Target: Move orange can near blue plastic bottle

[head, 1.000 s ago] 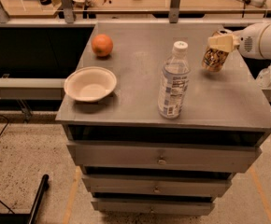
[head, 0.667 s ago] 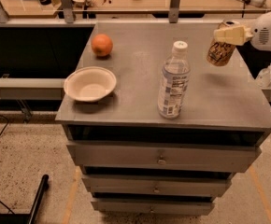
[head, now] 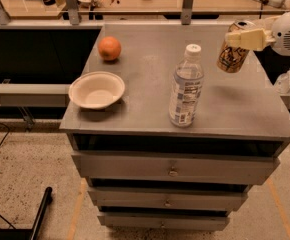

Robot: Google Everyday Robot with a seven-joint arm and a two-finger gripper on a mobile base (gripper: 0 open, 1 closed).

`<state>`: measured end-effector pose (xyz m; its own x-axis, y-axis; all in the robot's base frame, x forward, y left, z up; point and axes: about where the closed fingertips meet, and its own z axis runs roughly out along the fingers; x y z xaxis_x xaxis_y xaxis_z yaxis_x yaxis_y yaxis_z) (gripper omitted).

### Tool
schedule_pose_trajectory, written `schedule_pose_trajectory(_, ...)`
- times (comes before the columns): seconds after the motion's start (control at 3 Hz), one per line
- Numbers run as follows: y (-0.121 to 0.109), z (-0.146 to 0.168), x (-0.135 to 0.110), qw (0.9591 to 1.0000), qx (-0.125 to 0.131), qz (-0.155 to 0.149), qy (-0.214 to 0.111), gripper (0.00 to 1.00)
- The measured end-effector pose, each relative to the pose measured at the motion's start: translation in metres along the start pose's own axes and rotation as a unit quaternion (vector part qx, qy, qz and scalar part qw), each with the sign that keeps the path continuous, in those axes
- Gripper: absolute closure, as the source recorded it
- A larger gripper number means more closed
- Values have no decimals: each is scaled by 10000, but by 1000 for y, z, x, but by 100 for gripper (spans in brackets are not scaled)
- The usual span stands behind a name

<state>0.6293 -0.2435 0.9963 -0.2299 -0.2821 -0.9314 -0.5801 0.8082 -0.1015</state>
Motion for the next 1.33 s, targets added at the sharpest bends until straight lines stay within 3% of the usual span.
schedule_pose_trajectory(0.33, 2, -10, 31, 9996, -102, 167, 186, 100)
schedule_pose_trajectory(0.67, 18, -44, 53, 9990, -283, 291, 211, 100)
schedule_pose_trajectory(1.0, 42, -70, 69, 9976, -562, 341, 226, 100)
schedule_pose_trajectory(1.33, 45, -76, 73, 9973, -599, 355, 230, 100)
